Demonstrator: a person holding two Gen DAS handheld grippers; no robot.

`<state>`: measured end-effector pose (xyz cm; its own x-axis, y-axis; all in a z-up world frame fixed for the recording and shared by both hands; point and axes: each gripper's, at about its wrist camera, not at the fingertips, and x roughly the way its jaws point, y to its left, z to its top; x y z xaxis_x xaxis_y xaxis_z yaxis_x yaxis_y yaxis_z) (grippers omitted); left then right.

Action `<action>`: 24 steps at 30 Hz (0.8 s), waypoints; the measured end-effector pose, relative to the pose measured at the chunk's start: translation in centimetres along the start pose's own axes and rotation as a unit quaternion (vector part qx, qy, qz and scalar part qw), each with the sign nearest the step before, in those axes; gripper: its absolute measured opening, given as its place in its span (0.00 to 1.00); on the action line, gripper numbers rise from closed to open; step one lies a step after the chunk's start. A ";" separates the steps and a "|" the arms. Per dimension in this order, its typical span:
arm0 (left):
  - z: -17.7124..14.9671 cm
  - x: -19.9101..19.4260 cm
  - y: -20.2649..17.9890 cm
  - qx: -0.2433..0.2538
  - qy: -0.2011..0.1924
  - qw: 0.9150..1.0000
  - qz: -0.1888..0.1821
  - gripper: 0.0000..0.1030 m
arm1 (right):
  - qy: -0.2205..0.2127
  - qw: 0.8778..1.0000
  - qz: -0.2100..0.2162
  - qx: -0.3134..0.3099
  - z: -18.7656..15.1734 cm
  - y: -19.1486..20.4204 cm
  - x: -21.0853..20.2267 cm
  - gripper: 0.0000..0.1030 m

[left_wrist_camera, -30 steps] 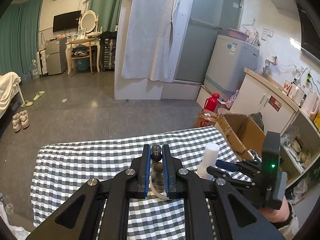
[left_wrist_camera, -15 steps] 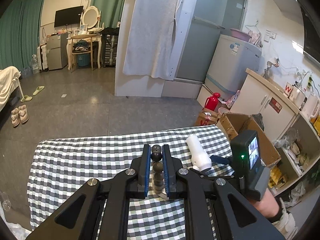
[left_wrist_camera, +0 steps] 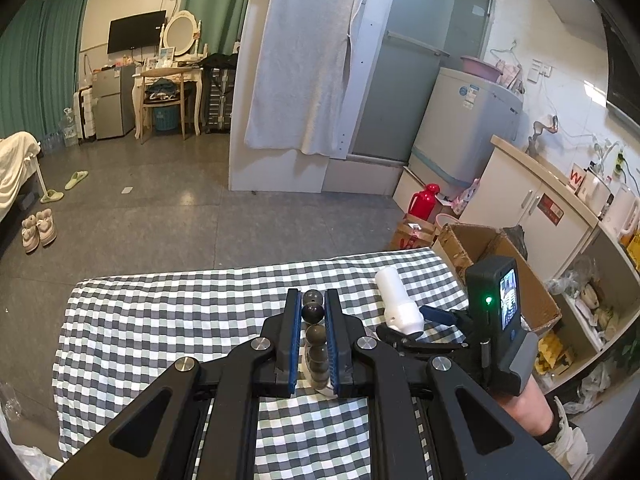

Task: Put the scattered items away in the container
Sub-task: 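Lift the bracelet with the left tool while the right tool lifts the white bottle, then carry the bracelet with the left tool while the right tool carries the bottle to the box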

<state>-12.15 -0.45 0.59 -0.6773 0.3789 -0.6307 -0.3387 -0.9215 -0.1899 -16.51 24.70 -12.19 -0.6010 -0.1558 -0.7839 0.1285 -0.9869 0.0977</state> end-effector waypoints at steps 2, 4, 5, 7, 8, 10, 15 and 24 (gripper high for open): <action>0.0 0.2 -0.2 0.000 0.001 1.000 0.000 0.11 | 0.000 1.000 -0.003 -0.006 0.0 0.2 0.0 0.51; 0.0 0.2 -0.2 0.000 0.001 1.000 0.000 0.11 | -0.005 1.000 0.002 -0.005 -0.2 0.3 -0.5 0.51; 0.1 0.2 -0.3 0.000 0.000 1.000 0.000 0.11 | -0.009 1.000 0.003 -0.005 -0.3 0.3 -0.8 0.50; 0.1 0.2 -0.3 -0.001 0.000 1.000 0.000 0.11 | -0.019 1.000 0.002 -0.005 -0.6 0.2 -1.6 0.49; 0.1 0.2 -0.4 0.000 -0.001 1.000 0.000 0.11 | -0.023 1.000 0.003 -0.006 -0.6 0.1 -1.9 0.49; 0.0 0.2 -0.6 0.001 -0.001 1.000 0.000 0.11 | -0.032 0.999 0.005 -0.005 -0.8 0.2 -3.1 0.48; -0.1 -0.2 -1.1 0.001 -0.010 1.000 -0.001 0.11 | -0.058 0.998 0.005 -0.009 -0.9 0.3 -6.0 0.47; 0.2 -1.4 -2.5 0.009 -0.031 0.999 0.003 0.11 | -0.119 0.993 0.003 -0.014 -1.0 1.2 -12.4 0.47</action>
<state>-10.50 1.32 2.15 -0.7176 0.3787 -0.5845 -0.3457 -0.9222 -0.1731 -8.10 25.50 -3.00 -0.7686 -0.1697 -0.6168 0.1516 -0.9850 0.0821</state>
